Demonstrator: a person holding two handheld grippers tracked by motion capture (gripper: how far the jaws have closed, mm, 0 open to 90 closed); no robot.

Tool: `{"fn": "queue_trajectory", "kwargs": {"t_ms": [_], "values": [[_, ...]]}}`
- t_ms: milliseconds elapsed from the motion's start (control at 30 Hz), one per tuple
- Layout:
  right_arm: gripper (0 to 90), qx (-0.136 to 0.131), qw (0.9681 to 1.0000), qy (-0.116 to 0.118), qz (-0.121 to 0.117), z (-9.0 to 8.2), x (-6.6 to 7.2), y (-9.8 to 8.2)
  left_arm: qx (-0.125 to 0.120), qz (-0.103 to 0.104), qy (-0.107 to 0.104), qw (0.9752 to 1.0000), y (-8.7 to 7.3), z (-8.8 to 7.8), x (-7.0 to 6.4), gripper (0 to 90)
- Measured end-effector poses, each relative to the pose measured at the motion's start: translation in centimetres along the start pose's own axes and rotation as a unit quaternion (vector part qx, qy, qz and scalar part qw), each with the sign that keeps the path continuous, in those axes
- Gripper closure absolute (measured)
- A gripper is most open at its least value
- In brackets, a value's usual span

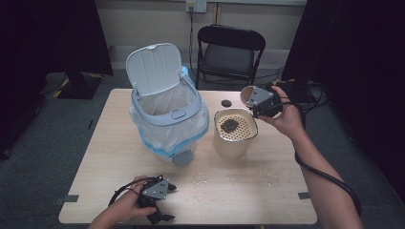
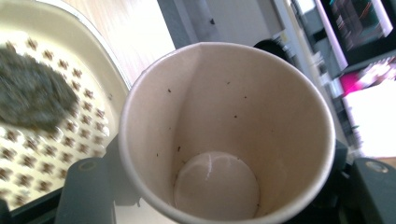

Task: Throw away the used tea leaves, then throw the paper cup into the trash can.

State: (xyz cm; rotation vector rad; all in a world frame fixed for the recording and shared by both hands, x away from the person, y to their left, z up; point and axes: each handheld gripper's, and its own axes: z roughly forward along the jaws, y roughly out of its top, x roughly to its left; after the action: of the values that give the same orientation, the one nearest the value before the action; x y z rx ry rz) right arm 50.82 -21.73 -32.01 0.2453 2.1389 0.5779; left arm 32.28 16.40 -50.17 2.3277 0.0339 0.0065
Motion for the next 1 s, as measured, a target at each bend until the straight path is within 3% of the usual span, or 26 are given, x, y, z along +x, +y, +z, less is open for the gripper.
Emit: {"fn": "queue_trajectory", "kwargs": {"t_ms": [67,133,267,400,667,767,867,1000], "values": [[30.3,-0.001,0.9991,0.016,0.038,0.1,-0.3,-0.4,0.000,-0.001,0.000,1.0000,0.0,0.0,0.0,4.1],[30.4,0.000,0.9975,0.019,0.068,0.1,-0.4,-0.7,0.001,-0.001,-0.001,1.0000,0.0,0.0,0.0,4.0],[30.4,-0.015,0.9900,0.032,0.137,0.0,-0.9,-1.2,0.002,0.001,-0.004,1.0000,0.0,0.0,0.0,3.6],[30.4,-0.013,0.9836,0.034,0.177,-0.1,-1.4,-1.5,0.006,0.002,-0.003,1.0000,0.0,0.0,0.0,3.5],[30.3,-0.017,0.9745,0.055,0.217,-0.4,-1.6,-1.8,0.006,0.002,-0.003,1.0000,0.0,0.0,0.0,3.5],[30.3,-0.017,0.9730,0.056,0.223,-0.5,-1.6,-1.9,0.006,0.002,-0.003,1.0000,0.0,0.0,0.0,3.5],[30.3,-0.023,0.9685,0.063,0.240,-0.5,-1.6,-1.9,0.005,0.003,-0.002,1.0000,0.1,0.0,0.0,3.4],[30.2,-0.024,0.9670,0.073,0.243,-0.7,-1.6,-1.4,0.006,0.002,-0.001,1.0000,0.1,0.0,0.0,2.5]]}}
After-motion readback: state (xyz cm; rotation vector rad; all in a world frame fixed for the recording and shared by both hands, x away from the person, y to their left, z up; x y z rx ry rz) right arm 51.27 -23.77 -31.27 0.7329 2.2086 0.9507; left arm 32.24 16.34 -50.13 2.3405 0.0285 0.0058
